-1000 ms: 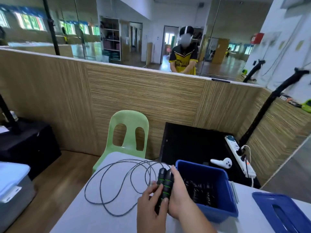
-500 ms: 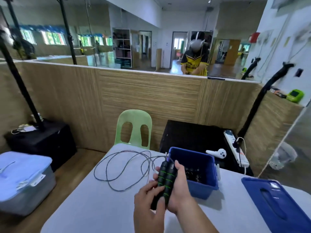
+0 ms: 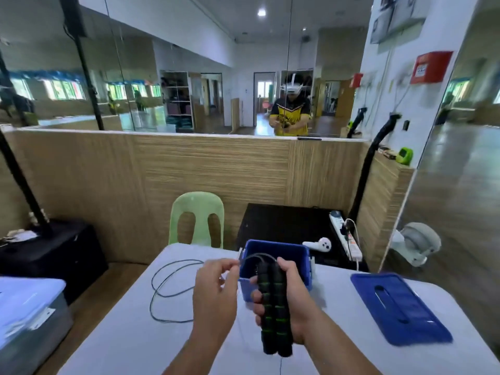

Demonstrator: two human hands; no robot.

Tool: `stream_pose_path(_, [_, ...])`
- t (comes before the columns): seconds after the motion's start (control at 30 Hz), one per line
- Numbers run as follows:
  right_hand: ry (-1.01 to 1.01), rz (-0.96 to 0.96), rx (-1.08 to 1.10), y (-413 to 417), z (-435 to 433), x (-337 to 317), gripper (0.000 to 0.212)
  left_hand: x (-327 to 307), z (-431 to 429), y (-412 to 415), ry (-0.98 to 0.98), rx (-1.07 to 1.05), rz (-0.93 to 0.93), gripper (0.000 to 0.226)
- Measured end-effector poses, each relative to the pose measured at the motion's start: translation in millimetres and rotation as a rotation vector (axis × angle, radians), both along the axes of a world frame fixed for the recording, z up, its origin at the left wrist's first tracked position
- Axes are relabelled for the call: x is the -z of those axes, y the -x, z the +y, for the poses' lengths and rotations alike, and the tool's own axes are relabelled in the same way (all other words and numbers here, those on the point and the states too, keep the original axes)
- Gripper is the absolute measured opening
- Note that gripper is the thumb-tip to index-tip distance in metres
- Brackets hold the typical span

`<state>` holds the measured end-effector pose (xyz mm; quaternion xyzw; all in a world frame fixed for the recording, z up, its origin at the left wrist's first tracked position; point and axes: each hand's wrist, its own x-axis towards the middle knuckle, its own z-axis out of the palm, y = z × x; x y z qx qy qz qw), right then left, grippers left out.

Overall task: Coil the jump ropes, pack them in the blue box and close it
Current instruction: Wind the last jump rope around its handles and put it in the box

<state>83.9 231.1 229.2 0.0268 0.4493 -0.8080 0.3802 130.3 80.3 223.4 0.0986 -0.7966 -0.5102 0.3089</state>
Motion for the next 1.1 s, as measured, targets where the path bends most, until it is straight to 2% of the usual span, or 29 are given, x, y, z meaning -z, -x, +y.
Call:
stream_pose_path(0.1, [-0.054,0.044,-0.007,0,18,-16,0.064,-22,4,27,0.009,0.113,-0.040,0.012])
stream_pose_path(0.23, [-0.058,0.087,-0.015,2,42,-27,0.066,-46,18,53,-0.009,0.350,-0.236,0.051])
stream_pose_path(0.37, [-0.029,0.111,-0.024,1,66,-34,0.055,-58,34,74,0.092,0.490,-0.388,0.061])
stream_pose_path(0.43, [-0.044,0.131,-0.002,-1,79,-36,0.045,-64,43,79,0.056,0.589,-0.428,0.063])
stream_pose_path(0.5, [-0.106,0.164,0.045,-2,93,-38,0.040,-75,56,76,0.022,0.674,-0.436,0.060])
stream_pose_path(0.63, [-0.298,0.319,0.147,0,120,-50,0.043,-93,79,68,-0.036,0.708,-0.490,0.061])
stream_pose_path(0.8, [-0.462,0.556,0.212,4,146,-72,0.023,-109,99,62,-0.167,0.808,-0.538,0.061])
stream_pose_path(0.9, [-0.692,0.777,0.225,5,161,-85,0.030,-118,102,58,-0.146,0.853,-0.538,0.052])
stream_pose_path(1.03, [-1.171,1.052,0.184,7,184,-97,0.029,-119,104,53,-0.089,0.880,-0.540,0.056])
stream_pose_path(1.1, [-1.407,1.185,0.161,7,191,-105,0.036,-118,105,48,-0.030,0.864,-0.513,0.058])
